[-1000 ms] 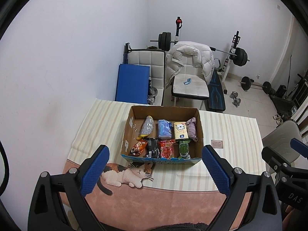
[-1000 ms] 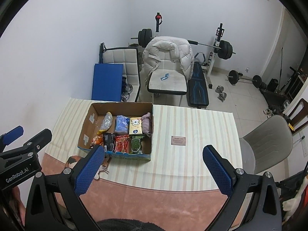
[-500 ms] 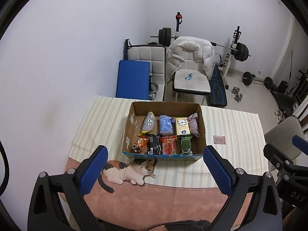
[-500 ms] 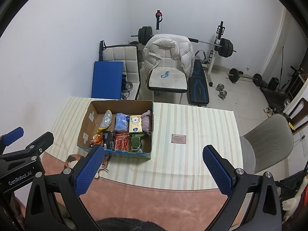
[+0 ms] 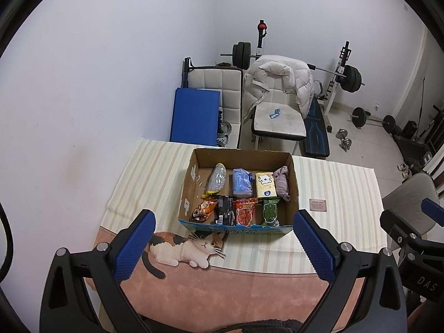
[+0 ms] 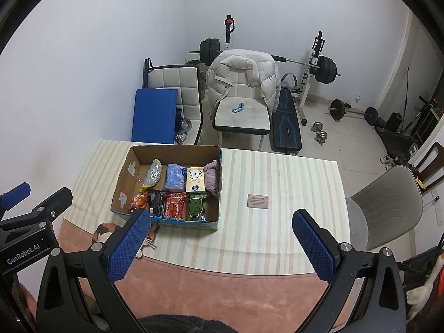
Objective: Organize soft objects
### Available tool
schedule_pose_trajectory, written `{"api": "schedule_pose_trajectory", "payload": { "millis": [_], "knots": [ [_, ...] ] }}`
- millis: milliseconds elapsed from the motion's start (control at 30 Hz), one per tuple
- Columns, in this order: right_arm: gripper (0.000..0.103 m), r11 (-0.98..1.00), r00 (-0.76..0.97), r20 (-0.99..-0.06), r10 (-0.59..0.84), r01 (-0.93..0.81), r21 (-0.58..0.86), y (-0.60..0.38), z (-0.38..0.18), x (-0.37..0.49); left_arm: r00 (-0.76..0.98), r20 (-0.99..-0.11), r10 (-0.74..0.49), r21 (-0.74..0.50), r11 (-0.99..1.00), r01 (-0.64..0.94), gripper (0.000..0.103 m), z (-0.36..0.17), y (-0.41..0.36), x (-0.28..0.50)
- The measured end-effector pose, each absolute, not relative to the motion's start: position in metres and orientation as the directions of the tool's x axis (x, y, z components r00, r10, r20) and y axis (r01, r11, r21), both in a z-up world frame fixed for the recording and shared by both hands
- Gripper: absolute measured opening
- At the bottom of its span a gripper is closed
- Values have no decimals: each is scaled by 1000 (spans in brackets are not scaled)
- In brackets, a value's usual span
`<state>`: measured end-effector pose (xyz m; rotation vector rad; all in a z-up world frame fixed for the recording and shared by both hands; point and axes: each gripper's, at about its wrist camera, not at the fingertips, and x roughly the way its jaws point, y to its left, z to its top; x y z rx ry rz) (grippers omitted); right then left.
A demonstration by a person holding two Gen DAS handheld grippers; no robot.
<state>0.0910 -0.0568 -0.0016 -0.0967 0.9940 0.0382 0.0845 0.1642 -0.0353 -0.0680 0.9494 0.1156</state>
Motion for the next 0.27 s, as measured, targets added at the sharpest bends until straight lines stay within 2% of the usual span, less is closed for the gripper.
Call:
{"api": "schedule_pose_trajectory", "payload": {
  "millis": [267],
  "knots": [
    [103,995,544,-839,-11,-75,-61,-57,0,92,574,-816,67,-10,991,-130,102,-38,165,86]
  ]
}}
